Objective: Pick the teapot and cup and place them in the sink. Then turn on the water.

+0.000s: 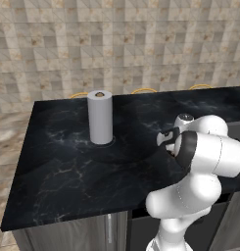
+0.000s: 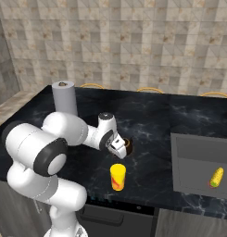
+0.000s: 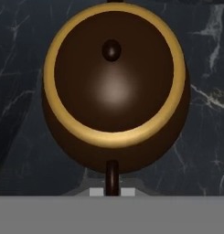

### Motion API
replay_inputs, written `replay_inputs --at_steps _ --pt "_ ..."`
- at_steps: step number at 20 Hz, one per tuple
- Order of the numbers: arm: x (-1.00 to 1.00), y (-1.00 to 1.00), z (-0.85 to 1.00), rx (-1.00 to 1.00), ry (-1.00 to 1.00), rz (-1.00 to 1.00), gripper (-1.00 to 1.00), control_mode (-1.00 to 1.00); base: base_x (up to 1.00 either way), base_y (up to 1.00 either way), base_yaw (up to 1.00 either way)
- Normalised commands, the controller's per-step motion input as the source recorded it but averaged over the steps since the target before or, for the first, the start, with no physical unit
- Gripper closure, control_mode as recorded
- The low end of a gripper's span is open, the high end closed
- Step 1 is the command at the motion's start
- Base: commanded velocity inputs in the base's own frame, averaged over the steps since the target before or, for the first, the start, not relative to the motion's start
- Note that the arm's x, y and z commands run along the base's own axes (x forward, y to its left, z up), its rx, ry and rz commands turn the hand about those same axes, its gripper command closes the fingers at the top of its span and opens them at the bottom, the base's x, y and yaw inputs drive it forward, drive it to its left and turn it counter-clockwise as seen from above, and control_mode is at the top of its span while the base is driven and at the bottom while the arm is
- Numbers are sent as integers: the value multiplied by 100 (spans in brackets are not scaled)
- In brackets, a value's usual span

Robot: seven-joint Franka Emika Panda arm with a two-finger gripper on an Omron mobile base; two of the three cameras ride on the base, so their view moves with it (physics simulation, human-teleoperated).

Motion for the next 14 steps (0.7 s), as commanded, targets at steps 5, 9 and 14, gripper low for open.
replay_inputs --at_steps 5,9,14 --pt "-19 0 44 0 0 11 100 -100 0 0 0" --pt "-23 0 99 0 -1 16 100 -100 0 0 0" --pt "-22 0 100 0 0 15 100 -100 0 0 0"
